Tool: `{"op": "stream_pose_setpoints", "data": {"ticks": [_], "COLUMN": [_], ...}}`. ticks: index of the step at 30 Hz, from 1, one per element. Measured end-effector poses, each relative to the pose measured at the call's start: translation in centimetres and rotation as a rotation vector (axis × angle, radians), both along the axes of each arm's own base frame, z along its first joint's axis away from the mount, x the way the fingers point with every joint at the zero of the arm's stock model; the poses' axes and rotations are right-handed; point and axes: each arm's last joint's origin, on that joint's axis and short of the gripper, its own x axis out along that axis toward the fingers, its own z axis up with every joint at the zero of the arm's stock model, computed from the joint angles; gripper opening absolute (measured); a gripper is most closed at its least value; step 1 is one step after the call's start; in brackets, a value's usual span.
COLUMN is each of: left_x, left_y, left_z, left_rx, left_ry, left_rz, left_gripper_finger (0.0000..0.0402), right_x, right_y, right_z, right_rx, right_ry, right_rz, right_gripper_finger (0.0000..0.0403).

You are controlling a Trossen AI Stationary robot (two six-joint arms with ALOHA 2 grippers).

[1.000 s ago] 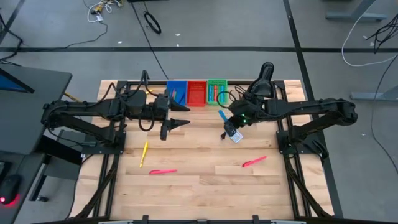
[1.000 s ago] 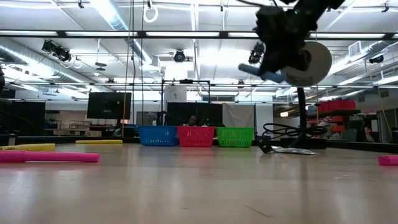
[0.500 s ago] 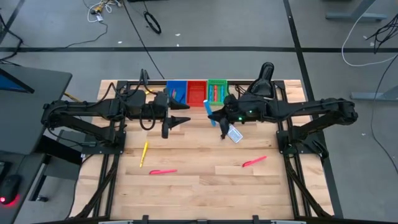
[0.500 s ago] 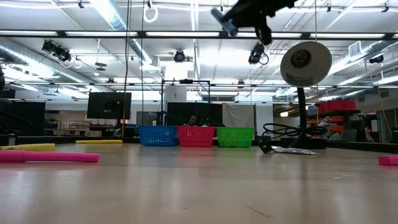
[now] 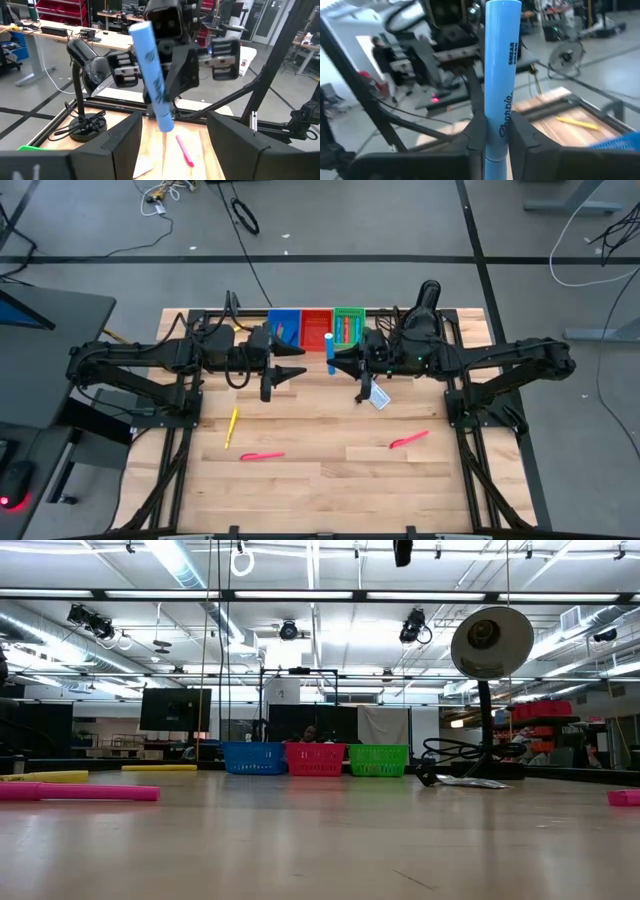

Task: Pick & Place Markers
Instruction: Put the blue highlighter into the green bin

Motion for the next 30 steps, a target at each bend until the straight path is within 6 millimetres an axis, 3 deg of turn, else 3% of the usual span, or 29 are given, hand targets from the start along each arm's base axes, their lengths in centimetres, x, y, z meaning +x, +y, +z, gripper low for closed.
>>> {"op": "stream_pose_setpoints", "data": {"ticks": [9, 16, 23, 30], "left_x": [0.0, 0.0, 0.0, 0.0], "left_y": [0.1, 0.1, 0.1, 0.0], "left_z": [0.7, 1.3, 1.5, 1.4], "left_rx": [-0.021, -0.019, -0.019, -0.018], "left_ry": [-0.076, -0.136, -0.153, -0.151], "left_rz": [0.023, 0.022, 0.021, 0.010], "left_gripper_finger": [0.0232, 0.0232, 0.0232, 0.0232], "right_x": [0.6, 2.9, 5.5, 6.0], "right_y": [0.6, 0.7, 1.0, 1.4], "right_z": [1.8, 3.6, 3.5, 3.6], "right_rx": [-0.062, -0.125, -0.139, -0.138], "right_ry": [-0.046, 0.025, 0.059, 0.047], "right_rz": [0.038, 0.043, 0.078, 0.090], "right_gripper_finger": [0.0037, 0.0037, 0.0037, 0.0037]}}
